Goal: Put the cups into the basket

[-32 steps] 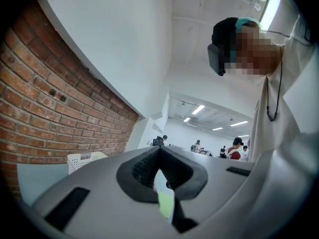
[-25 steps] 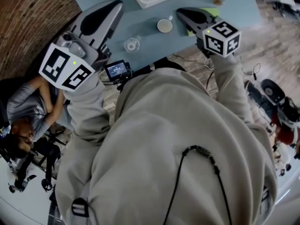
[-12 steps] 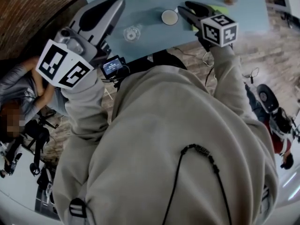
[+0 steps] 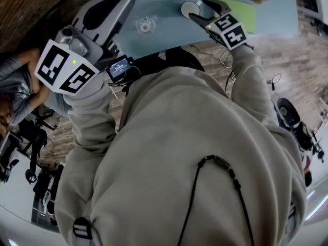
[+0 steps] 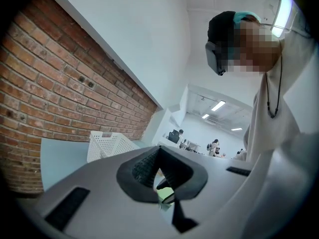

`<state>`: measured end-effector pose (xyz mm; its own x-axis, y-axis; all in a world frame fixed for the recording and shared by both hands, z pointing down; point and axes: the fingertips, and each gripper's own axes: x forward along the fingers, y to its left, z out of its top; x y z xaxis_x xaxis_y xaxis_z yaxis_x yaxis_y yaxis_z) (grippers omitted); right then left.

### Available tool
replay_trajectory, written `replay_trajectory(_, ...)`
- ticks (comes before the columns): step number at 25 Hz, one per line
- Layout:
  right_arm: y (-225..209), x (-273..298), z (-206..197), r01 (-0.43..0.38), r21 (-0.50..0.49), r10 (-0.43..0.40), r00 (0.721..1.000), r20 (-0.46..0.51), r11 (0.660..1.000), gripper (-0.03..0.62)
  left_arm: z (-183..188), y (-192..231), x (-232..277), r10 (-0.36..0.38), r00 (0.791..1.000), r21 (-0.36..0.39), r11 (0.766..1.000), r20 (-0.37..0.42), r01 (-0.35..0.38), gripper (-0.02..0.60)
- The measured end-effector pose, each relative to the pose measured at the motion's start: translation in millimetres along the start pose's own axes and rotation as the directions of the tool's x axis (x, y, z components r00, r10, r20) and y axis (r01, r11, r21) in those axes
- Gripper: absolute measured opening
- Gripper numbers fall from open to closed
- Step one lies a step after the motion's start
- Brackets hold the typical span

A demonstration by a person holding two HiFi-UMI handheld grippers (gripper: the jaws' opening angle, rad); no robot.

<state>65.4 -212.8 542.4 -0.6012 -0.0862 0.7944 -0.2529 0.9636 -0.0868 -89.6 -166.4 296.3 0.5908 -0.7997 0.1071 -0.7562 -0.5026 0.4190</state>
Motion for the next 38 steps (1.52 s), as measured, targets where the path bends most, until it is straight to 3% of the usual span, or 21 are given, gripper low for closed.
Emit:
replay_trajectory(8,3,39,-23,-0.058,-0.198,0.037,0.993,-0.109,0.978,0.349,-20,18,0,0.031,0.999,-0.029,0.999,-0.018,-0.032,-0.002)
replay_trajectory(14,-8,62,-32,-0.098,-0.302,0.028,0.974,-0.226,0.948,0.392,-13,34,3,0.047,0.999,-0.037,0.998,-0.021,-0.048,-0.002)
replay_trajectory(21,-13,91,-54,-0.191,-0.498,-0.018,0.923,-0.384,0.846,0.422,-20,50,2,0.078,0.997,-0.059,0.995,-0.022,-0.079,-0.002)
replay_trajectory(30,-14,129,-63,-0.263,-0.587,-0.037,0.893,-0.449,0.766,0.423,-32,59,-5,0.122,0.992,-0.089,0.988,-0.027,-0.124,-0.002)
replay_trajectory(34,-18,140,-80,-0.29,-0.598,-0.059,0.868,-0.494,0.747,0.423,-40,60,-9,0.14,0.99,-0.1,0.985,-0.026,-0.142,-0.002)
replay_trajectory(38,-16,148,-81,-0.303,-0.591,-0.039,0.868,-0.494,0.747,0.423,-43,62,-14,0.161,0.986,-0.098,0.982,-0.033,-0.163,-0.002)
